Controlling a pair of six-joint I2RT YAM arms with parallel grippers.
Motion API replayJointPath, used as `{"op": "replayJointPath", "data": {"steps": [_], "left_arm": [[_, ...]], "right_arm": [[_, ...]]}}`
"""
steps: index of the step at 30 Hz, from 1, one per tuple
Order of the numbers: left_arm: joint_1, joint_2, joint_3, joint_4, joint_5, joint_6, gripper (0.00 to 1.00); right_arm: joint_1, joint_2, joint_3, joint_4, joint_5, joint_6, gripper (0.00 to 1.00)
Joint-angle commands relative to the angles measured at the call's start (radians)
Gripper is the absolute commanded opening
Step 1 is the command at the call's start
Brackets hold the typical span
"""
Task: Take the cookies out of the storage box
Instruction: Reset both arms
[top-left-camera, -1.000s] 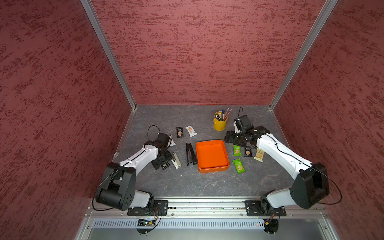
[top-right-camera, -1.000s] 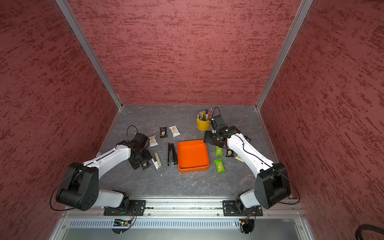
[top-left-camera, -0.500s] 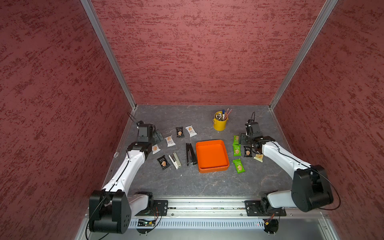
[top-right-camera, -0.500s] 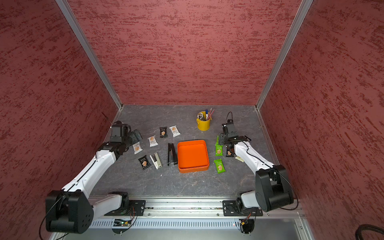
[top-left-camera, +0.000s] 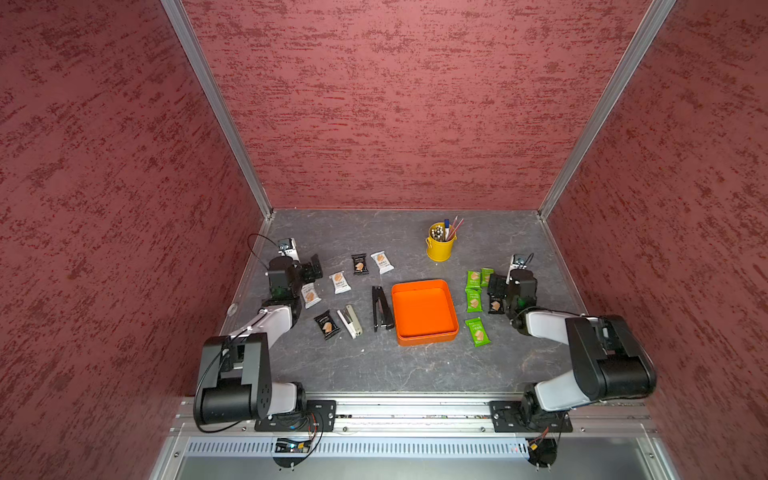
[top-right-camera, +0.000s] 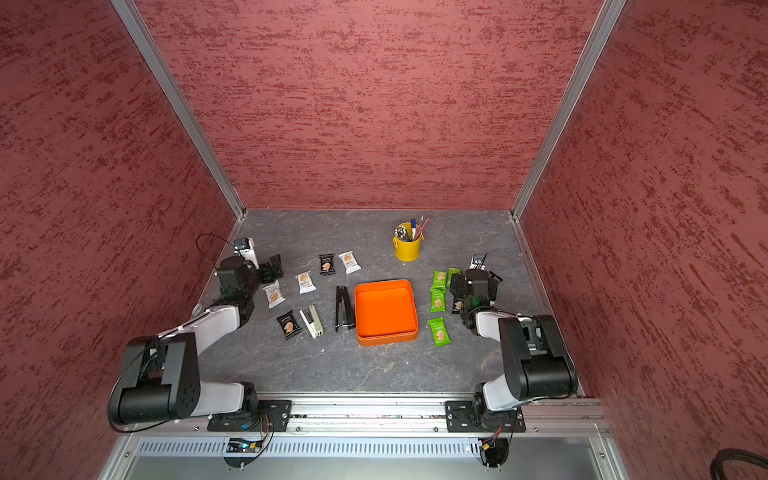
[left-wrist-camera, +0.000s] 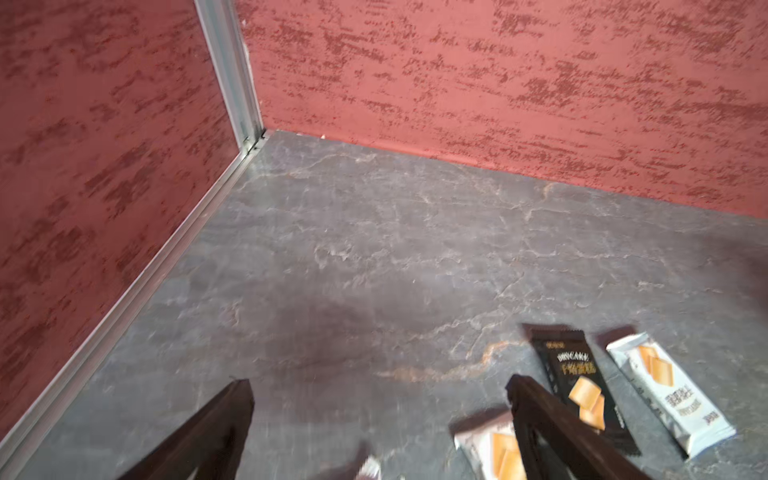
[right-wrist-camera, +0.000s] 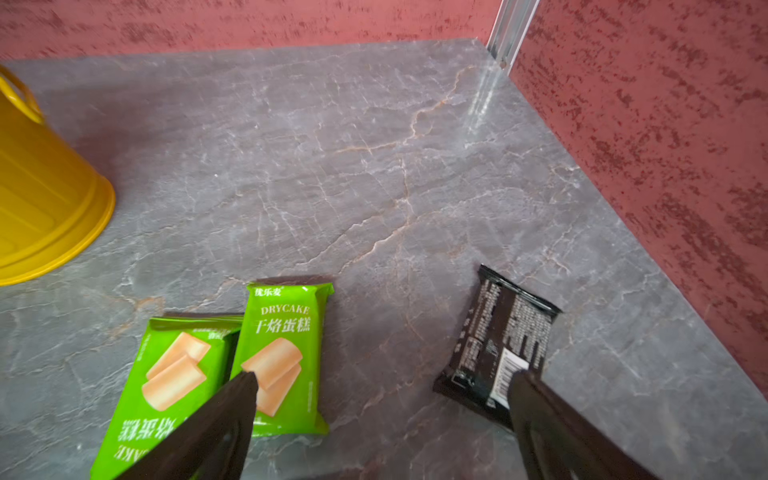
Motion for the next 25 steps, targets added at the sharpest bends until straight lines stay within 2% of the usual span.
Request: {"op": "replayJointPath", "data": {"steps": [1, 3, 4, 6, 10, 13, 14, 15, 16, 17, 19, 25], "left_arm": [[0.013, 0.017, 0.070, -0.104, 0.092, 0.017, 1.00], [0.013, 0.021, 0.031, -0.071, 0.098, -0.020, 1.00], [0.013, 0.030, 0.005, -0.030, 0.099, -0.033, 1.00], [0.007, 0.085, -0.050, 0.131, 0.094, -0.024, 1.00], [-0.028, 0.158, 0.018, 0.057, 0.145, 0.040, 1.00], [-0.038, 0.105, -0.172, 0.340, 0.114, 0.040, 1.00], [-0.044, 0.155, -0.254, 0.526, 0.074, 0.034, 1.00], [-0.047, 0.150, -0.285, 0.634, 0.035, 0.025, 1.00], [-0.046, 0.126, -0.269, 0.549, 0.002, 0.004, 1.00], [-0.050, 0.156, -0.257, 0.581, -0.030, 0.004, 1.00], [-0.072, 0.145, -0.235, 0.505, -0.056, 0.020, 1.00], [-0.076, 0.151, -0.238, 0.537, -0.059, 0.025, 1.00]], "right_arm": [[-0.008, 0.011, -0.031, 0.272, -0.103, -0.051, 0.98], [-0.007, 0.061, -0.090, 0.434, -0.082, -0.054, 0.99], [-0.009, 0.033, -0.072, 0.353, -0.082, -0.044, 0.99], [-0.008, 0.050, -0.070, 0.378, -0.082, -0.051, 0.98], [-0.007, 0.043, -0.076, 0.385, -0.060, -0.044, 0.98], [-0.007, 0.047, -0.078, 0.393, -0.059, -0.045, 0.99], [-0.007, 0.045, -0.078, 0.391, -0.060, -0.044, 0.98], [-0.008, 0.045, -0.078, 0.391, -0.059, -0.045, 0.99], [-0.007, 0.047, -0.078, 0.393, -0.061, -0.045, 0.98], [-0.006, 0.047, -0.076, 0.386, -0.061, -0.045, 0.98], [-0.007, 0.049, -0.074, 0.384, -0.064, -0.046, 0.98], [-0.010, 0.046, -0.076, 0.386, -0.072, -0.048, 0.98]]}}
